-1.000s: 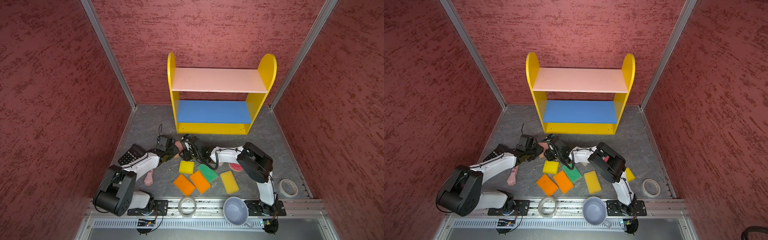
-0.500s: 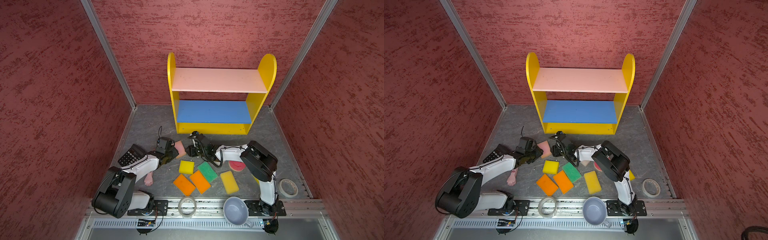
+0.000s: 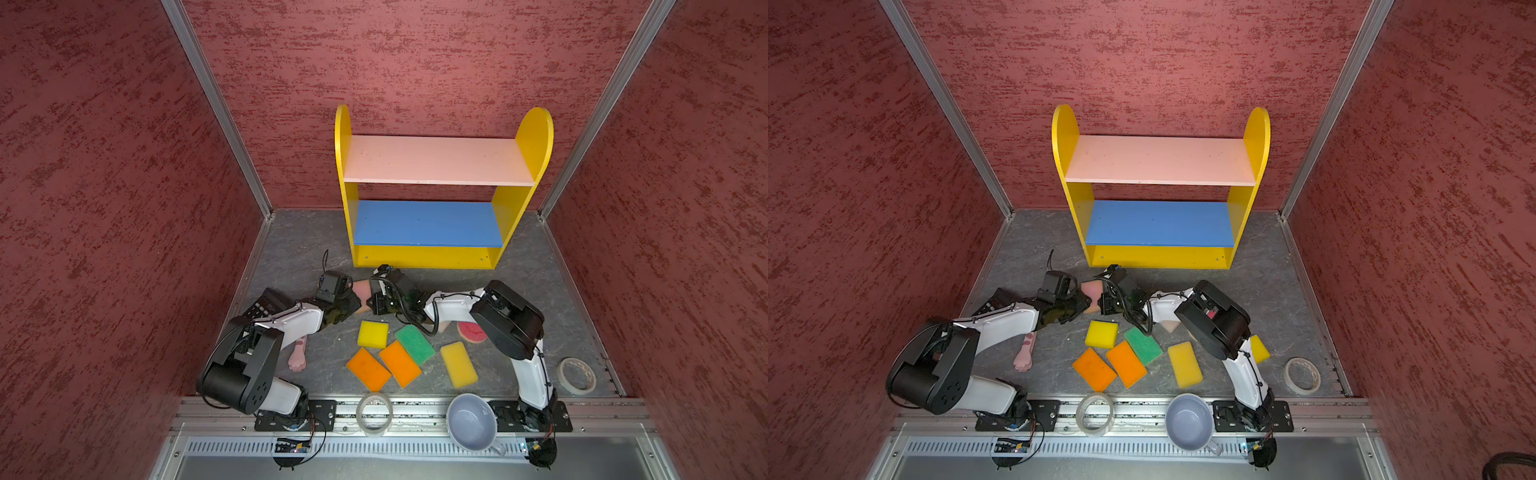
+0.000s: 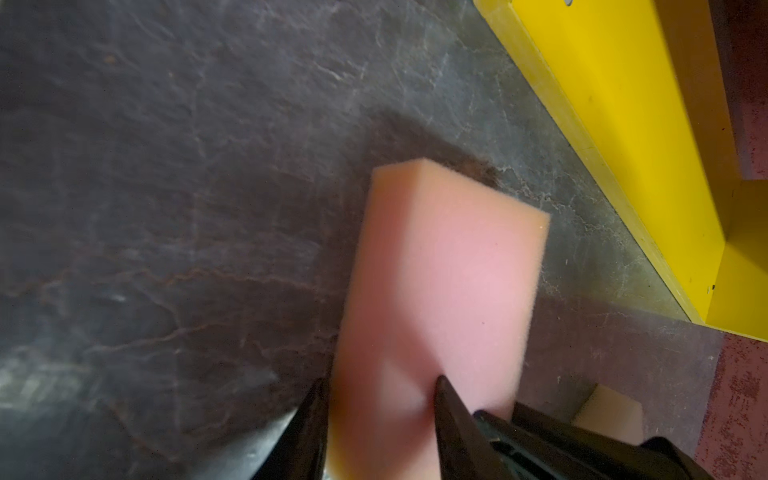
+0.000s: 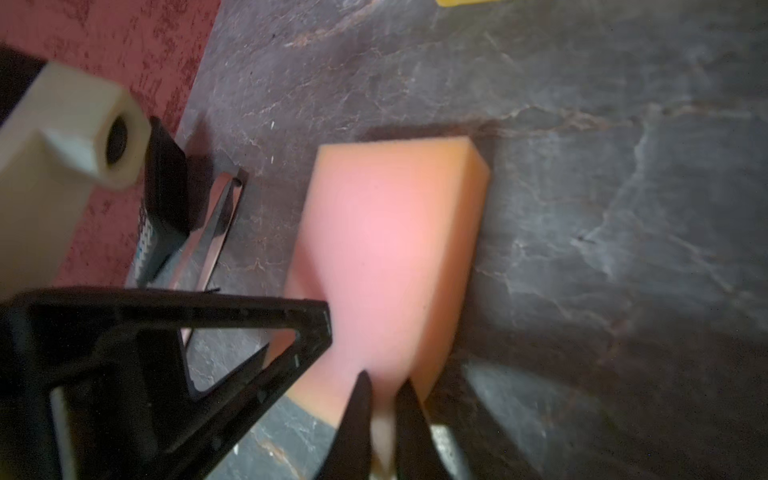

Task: Place and organize the cleaning sponges onto the shelf
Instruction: 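Push the pink sponge with the closed right gripper toward the shelf bottom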

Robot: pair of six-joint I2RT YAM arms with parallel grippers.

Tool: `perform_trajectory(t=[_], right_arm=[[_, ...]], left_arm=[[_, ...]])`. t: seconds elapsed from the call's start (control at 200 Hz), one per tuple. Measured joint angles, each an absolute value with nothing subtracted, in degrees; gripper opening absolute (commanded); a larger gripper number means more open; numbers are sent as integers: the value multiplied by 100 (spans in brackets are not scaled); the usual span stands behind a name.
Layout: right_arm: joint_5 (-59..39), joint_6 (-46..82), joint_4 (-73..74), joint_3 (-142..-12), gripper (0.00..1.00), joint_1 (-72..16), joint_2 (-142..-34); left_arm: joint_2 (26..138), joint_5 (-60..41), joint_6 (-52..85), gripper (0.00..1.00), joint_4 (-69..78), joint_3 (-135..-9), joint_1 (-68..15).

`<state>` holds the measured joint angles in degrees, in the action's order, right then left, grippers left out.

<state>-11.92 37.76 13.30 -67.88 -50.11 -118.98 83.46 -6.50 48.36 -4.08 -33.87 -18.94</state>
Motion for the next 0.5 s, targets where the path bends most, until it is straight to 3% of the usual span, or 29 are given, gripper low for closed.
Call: perform_trajectory(t=[0.391, 0.501], right_arm=[[-735, 3677, 1258, -6418, 0, -5017, -11369], [-543, 3636, 1251, -6233, 0, -5015, -11111]], left_arm=[[8088, -766, 4836, 42, -395, -3411, -1942], [7767, -753, 4858, 50, -482, -3411, -1957]])
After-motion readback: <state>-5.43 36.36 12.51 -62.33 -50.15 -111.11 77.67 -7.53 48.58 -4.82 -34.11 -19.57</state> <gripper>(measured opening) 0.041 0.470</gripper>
